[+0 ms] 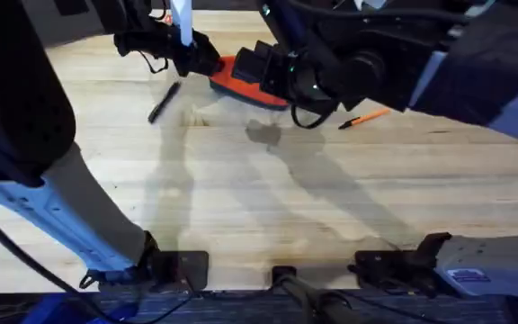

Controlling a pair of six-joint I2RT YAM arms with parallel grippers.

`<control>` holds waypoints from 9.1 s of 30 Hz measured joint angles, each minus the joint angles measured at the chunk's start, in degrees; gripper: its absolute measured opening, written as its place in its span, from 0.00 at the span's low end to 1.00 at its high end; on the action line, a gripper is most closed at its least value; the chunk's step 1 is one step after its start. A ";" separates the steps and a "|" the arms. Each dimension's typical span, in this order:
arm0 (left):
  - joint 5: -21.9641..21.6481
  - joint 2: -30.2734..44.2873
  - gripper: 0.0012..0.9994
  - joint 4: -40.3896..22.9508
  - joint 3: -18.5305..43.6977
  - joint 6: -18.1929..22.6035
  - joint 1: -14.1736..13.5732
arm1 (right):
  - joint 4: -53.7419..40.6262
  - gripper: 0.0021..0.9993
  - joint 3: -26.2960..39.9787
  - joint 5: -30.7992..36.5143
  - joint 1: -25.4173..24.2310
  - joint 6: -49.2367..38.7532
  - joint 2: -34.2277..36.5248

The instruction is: Unzip the bag, pick up the pens from the table one at a time and place them inside, then zip the bag closed.

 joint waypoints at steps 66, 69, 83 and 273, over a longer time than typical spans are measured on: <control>0.00 0.00 0.04 -0.02 0.00 0.00 0.00 | 16.64 0.34 -0.26 4.52 -6.01 -0.83 15.33; 0.00 0.00 0.04 -0.02 0.00 0.00 0.00 | 16.64 0.30 -0.28 4.55 -6.01 -0.85 15.33; -0.02 -0.02 0.04 -0.02 0.00 0.00 0.00 | 16.54 0.12 -0.37 4.50 -6.01 -3.66 15.33; 8.27 0.00 0.04 -2.69 0.00 0.42 -0.96 | -2.12 1.00 2.38 -19.24 -18.05 -6.82 -3.16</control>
